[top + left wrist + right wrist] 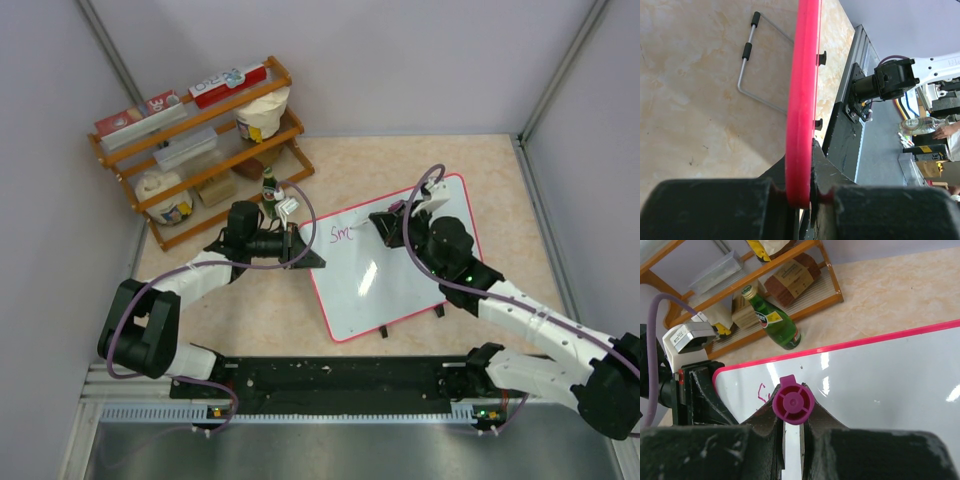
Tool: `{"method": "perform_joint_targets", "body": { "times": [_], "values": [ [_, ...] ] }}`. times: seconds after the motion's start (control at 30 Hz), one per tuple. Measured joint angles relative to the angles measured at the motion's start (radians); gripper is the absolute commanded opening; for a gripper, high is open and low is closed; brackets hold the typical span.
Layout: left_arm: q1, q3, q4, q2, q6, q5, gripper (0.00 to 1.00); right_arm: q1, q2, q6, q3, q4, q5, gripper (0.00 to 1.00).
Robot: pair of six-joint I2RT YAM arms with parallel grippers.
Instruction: Write a sentence on the whiteboard
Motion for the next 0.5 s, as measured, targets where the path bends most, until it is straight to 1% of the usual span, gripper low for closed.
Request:
{"method": "perform_joint_targets", "body": {
  "times": [0.5],
  "values": [
    [0.0, 0.0, -0.001, 0.0, 0.0, -0.002, 0.0, 0.0, -0.047, 0.001, -0.071, 0.025, -0.016, 0.0]
  ]
}}
